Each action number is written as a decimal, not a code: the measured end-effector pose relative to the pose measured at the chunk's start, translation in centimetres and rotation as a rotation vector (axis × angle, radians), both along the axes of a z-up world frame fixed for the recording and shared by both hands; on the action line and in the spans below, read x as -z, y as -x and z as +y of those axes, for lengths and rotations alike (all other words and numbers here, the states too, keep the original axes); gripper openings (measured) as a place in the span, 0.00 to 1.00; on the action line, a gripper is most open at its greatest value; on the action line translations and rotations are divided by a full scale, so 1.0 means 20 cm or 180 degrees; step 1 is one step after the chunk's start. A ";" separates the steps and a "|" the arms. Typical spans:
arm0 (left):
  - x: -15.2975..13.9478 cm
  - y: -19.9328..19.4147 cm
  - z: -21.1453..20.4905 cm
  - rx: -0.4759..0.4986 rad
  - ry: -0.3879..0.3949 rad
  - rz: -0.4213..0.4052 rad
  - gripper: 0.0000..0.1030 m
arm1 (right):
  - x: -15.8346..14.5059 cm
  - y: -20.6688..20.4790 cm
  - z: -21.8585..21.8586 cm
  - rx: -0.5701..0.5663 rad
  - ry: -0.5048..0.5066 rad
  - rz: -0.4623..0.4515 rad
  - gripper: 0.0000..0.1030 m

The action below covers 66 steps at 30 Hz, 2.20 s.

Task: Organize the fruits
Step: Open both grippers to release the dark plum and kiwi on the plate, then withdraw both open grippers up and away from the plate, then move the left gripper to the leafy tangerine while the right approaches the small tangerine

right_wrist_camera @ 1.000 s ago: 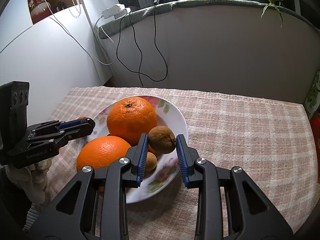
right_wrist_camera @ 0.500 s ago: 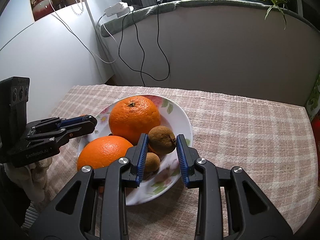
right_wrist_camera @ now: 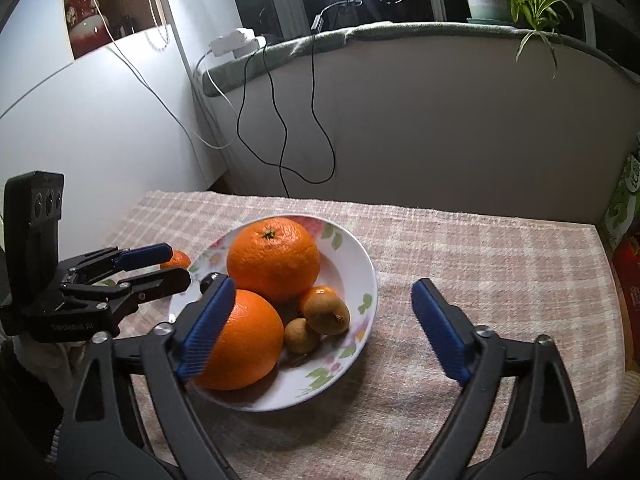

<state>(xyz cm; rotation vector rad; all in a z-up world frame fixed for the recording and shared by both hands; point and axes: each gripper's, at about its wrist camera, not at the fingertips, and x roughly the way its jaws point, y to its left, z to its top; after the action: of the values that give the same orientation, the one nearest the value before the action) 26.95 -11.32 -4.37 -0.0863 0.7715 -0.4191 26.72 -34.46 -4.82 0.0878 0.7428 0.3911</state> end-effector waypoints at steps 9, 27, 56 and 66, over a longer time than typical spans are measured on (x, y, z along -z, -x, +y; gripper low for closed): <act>-0.03 0.04 0.00 -0.0011 -0.0010 -0.0026 0.74 | -0.03 0.02 0.00 0.0020 0.0004 -0.0003 0.95; -0.17 0.20 0.04 -0.0053 0.0002 -0.0246 0.74 | -0.11 0.15 0.07 -0.0059 0.0016 -0.0102 0.95; -0.16 0.51 0.58 -0.0618 0.0088 -0.0300 0.74 | -0.16 0.38 0.55 -0.0685 0.0013 -0.0210 0.95; 0.04 0.58 0.83 -0.0843 0.0134 -0.0022 0.72 | -0.05 0.39 0.81 -0.1008 0.0095 -0.0085 0.95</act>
<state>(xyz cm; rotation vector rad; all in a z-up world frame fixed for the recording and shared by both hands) 15.30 5.24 -5.10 -0.2235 0.7331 -0.1838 18.98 -18.30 -3.78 -0.0644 0.7374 0.6812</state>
